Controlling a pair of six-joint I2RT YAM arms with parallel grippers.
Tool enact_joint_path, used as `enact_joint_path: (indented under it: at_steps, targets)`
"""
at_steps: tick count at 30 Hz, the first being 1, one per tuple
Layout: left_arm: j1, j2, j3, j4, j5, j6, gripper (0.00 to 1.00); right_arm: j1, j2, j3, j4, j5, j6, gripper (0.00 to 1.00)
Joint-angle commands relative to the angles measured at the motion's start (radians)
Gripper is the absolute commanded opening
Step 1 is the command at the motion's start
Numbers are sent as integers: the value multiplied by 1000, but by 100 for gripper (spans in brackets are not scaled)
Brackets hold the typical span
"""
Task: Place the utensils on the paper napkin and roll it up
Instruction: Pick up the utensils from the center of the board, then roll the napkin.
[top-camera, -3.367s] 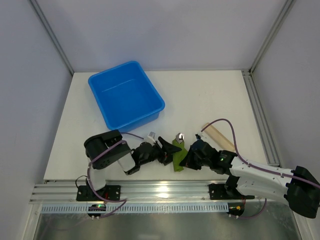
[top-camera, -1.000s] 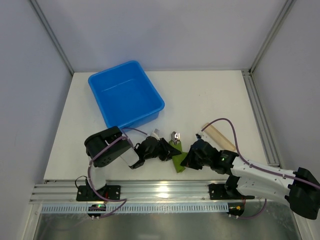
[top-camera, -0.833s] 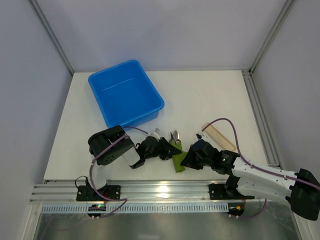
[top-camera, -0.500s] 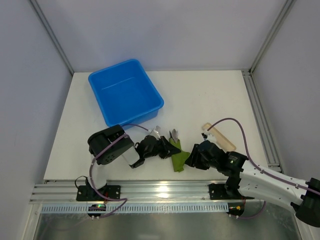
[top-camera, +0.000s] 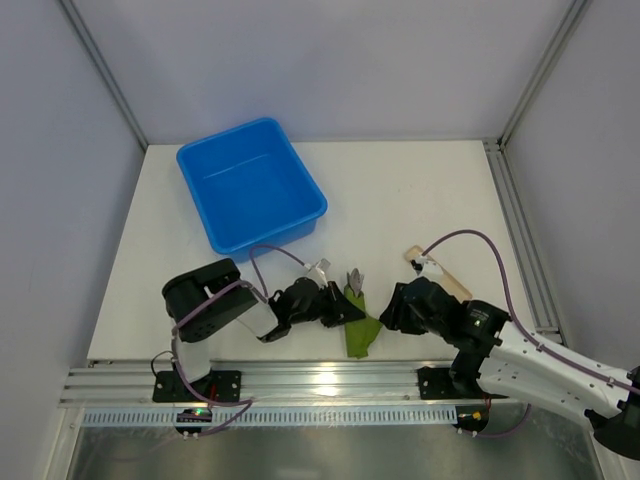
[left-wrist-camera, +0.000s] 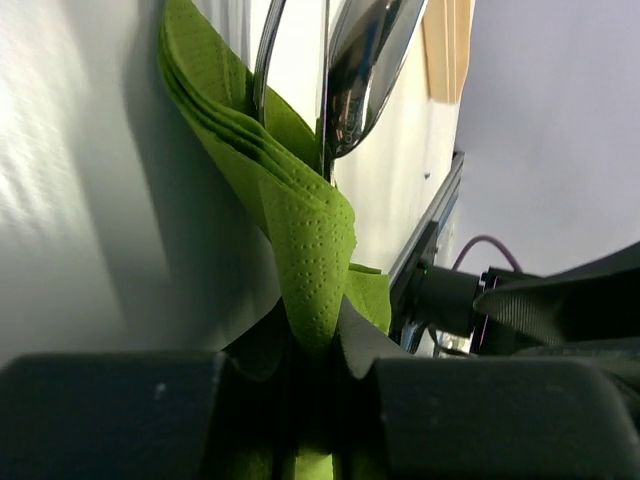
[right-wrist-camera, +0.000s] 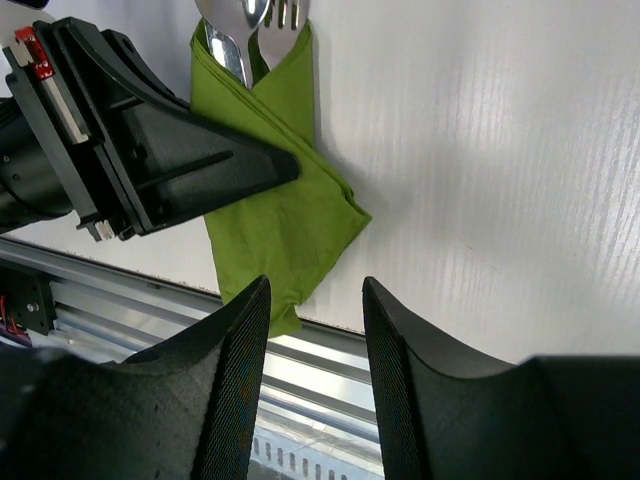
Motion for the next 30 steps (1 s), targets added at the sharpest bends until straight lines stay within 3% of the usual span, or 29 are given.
enact_joint_path:
  at_steps: [1,5,15,24,30]
  targets:
    - [-23,-69,9,31,-8,51,0,1,12,51,-8,31,-52,46]
    - [-51,-155,-8,22,-35,145,0,-1,4,67,1,5,-87,46]
    - [-85,-488,-36,-302,-136,477,0,1,-69,102,33,-92,-219,47]
    - [-86,-721,-22,-604,-311,561,0,10,-146,99,185,-266,-285,49]
    - [-86,-827,13,-730,-370,557,0,81,-47,129,303,-293,-310,52]
